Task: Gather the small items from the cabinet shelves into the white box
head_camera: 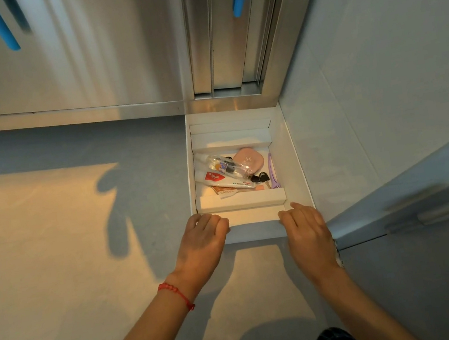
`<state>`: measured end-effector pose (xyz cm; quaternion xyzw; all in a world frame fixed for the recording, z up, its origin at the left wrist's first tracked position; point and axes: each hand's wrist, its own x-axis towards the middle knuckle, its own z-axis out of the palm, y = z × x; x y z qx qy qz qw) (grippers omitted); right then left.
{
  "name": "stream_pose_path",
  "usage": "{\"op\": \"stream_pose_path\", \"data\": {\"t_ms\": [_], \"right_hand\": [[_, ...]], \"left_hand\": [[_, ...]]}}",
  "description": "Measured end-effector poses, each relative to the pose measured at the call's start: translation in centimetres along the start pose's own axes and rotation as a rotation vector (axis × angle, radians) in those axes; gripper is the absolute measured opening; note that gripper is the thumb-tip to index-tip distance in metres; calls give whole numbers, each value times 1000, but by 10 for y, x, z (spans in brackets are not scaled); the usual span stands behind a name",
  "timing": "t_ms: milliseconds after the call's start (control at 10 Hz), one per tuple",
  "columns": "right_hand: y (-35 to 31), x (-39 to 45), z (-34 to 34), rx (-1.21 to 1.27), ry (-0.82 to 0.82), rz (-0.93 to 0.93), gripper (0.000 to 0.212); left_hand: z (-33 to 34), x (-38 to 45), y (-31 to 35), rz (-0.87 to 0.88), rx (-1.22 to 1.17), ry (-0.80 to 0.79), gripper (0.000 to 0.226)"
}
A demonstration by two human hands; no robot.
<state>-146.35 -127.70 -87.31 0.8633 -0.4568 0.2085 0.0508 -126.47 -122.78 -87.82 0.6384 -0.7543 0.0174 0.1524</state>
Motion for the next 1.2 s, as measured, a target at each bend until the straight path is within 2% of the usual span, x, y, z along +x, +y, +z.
{"op": "stream_pose_path", "data": {"t_ms": [200, 400, 600, 1000, 1200], "right_hand": [[1, -2, -2, 10, -14, -19, 35], [2, -2, 0, 4, 19, -32, 18], [-3, -2, -2, 30, -19, -2, 63], [-9, 12, -12, 97, -18, 46, 66], [-9, 19, -15, 107, -1, 53, 63]], "left_hand": [[2, -2, -1, 14, 8, 35, 35], [3, -3, -1, -17, 35, 40, 42], [4, -5, 0, -20, 71, 18, 56], [-9, 3, 3, -23, 111, 18, 45], [-11, 14, 4, -82, 50, 100, 43]]}}
